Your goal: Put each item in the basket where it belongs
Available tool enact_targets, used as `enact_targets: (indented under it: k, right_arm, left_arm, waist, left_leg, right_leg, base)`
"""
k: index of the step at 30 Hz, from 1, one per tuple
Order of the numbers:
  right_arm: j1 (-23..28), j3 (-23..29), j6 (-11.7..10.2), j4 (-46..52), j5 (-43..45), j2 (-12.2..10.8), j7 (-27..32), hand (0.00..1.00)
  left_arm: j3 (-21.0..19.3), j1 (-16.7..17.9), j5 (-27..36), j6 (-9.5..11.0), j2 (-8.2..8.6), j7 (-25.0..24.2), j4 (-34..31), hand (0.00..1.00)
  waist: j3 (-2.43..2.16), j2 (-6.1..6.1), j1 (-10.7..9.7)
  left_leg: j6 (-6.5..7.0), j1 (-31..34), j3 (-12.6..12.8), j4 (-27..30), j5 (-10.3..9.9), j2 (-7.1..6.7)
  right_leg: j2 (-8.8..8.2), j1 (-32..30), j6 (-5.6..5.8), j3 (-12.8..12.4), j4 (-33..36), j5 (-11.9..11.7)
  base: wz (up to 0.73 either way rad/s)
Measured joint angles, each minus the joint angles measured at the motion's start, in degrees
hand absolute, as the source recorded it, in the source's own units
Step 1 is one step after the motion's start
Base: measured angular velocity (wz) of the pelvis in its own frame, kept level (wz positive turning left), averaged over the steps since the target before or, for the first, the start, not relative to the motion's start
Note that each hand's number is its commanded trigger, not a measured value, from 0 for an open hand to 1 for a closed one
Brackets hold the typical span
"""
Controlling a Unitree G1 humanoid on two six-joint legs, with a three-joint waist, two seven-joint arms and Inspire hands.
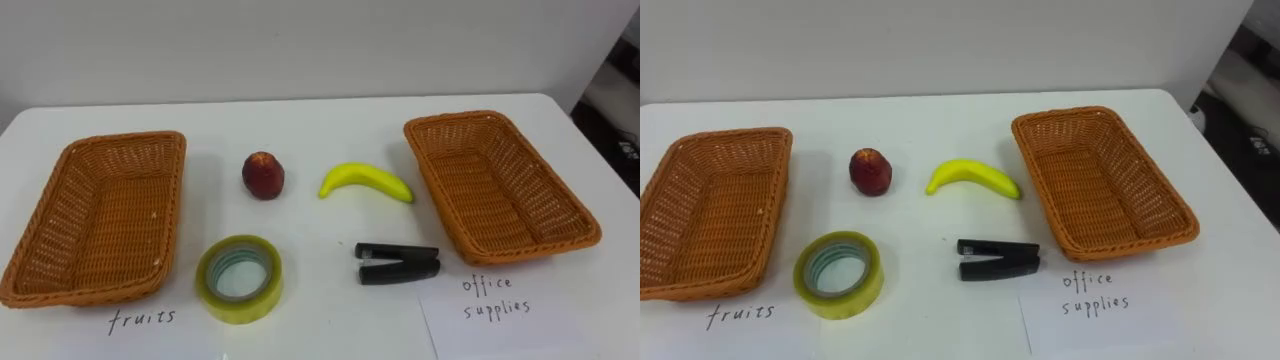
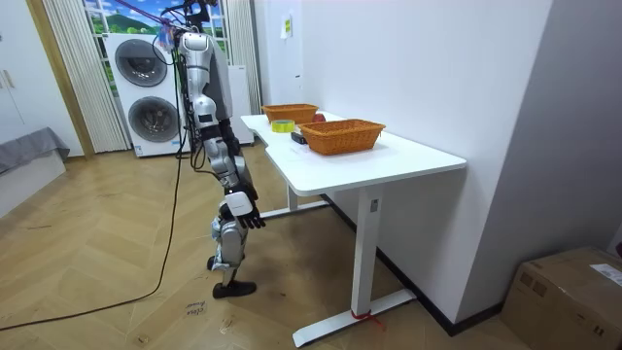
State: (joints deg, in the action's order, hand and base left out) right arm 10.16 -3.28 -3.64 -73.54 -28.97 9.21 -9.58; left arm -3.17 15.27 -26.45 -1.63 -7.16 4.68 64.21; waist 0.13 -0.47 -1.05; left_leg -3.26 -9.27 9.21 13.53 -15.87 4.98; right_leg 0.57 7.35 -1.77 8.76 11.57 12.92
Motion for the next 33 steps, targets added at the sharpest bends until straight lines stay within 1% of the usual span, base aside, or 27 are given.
enact_targets:
  k: [11,22,24,27,30,33]
  right_arm:
    - [0.0,0.0,0.0,0.0,0.3,0.0,-0.1,0.0]
    - [0.1,0.1,0.0,-0.4,-0.9,0.0,-0.4,0.0]
    - [0.2,0.4,0.5,-1.2,-2.0,-0.1,-0.5,0.0]
    - [0.4,2.3,2.2,-1.9,-4.0,0.0,-0.4,0.0]
    - [1.5,4.1,2.5,-1.9,-6.9,0.0,-0.4,0.0]
    - [2.4,7.5,3.0,-1.9,-7.5,0.0,-0.2,0.0]
  left_arm:
    - [0.0,0.0,0.0,0.0,0.0,0.0,0.0,0.0]
    - [-0.1,0.0,0.0,-0.1,0.0,-0.2,0.0,0.0]
    - [-0.6,0.0,0.0,-0.4,0.0,-0.2,0.0,0.0]
    - [-3.2,-0.1,0.0,-0.8,-0.16,0.3,-0.1,0.0]
    - [-4.9,-0.1,0.0,-0.9,-0.19,0.9,-0.3,0.0]
    - [-6.9,-0.1,0.0,-0.9,-0.21,1.4,-0.4,0.0]
  waist:
    - [0.04,-0.13,0.3]
    - [-0.02,-0.39,-0.1]
    - [-0.02,-0.42,-0.1]
    - [-0.04,-0.4,-0.2]
    - [-0.06,-0.43,-0.2]
    - [-0.12,-0.7,-0.5]
  left_leg:
    - [0.0,-0.1,0.0,0.0,0.0,-0.04]
    - [0.0,-0.3,0.1,-0.1,0.0,-0.05]
    - [0.0,-0.3,0.1,-0.1,0.0,-0.05]
    - [0.0,-0.2,0.1,-0.1,0.0,-0.08]
    - [0.0,-0.3,0.1,-0.1,0.0,-0.15]
    - [0.0,-0.4,0.1,-0.1,0.0,-0.27]
  right_leg:
    - [0.0,-0.1,0.0,-0.2,0.1,0.0]
    - [0.03,0.0,0.01,-0.5,0.1,0.0]
    - [-0.01,0.0,0.01,-0.5,0.1,0.0]
    - [-0.05,0.0,0.02,-0.5,0.1,0.0]
    - [-0.12,0.0,0.03,-0.5,0.2,0.0]
    - [-0.21,0.0,0.15,-0.7,0.3,0.1]
  base:
    - [0.0]
    - [0.0]
    - [0.0]
    - [0.0]
    - [0.0]
    - [0.0]
